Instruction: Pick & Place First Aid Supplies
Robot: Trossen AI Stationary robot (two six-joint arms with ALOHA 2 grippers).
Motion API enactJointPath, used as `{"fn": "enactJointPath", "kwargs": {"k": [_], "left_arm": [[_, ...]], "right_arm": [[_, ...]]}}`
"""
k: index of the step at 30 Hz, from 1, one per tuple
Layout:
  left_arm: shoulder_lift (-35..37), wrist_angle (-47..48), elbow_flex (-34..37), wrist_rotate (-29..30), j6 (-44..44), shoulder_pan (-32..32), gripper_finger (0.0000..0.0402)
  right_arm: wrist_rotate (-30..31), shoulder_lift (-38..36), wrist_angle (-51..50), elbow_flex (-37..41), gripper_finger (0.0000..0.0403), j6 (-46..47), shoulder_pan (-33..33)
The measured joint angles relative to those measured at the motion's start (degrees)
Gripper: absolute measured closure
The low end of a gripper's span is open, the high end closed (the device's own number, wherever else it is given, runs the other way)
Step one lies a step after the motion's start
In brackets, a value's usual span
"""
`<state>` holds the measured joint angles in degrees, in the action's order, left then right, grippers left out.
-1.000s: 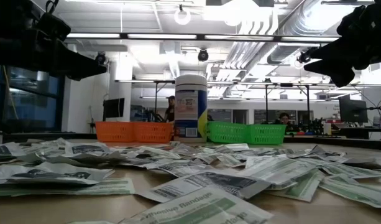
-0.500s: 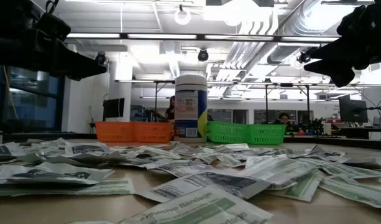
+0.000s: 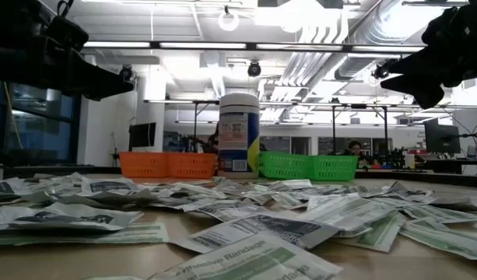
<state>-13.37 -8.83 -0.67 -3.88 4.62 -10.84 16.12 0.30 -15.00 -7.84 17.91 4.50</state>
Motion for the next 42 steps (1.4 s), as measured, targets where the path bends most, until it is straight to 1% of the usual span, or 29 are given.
{"fn": "enactJointPath", "kwargs": {"k": [36,39,42], "left_arm": [[0.00,0.00,0.00,0.02,0.00,-0.02,0.0163],[-0.01,0.00,0.00,0.01,0.00,0.00,0.0163],[0.00,-0.02,0.00,0.02,0.00,-0.02,0.0163]], "right_arm": [[-0.02,0.02,0.00,-0.02,0.0206,0.04,-0.01],[-0.33,0.00,0.26,-0.01,0.0206,3.21,-0.01],[-0.35,0.45,0.25,-0.04,0.0206,11.67,-0.01]]}}
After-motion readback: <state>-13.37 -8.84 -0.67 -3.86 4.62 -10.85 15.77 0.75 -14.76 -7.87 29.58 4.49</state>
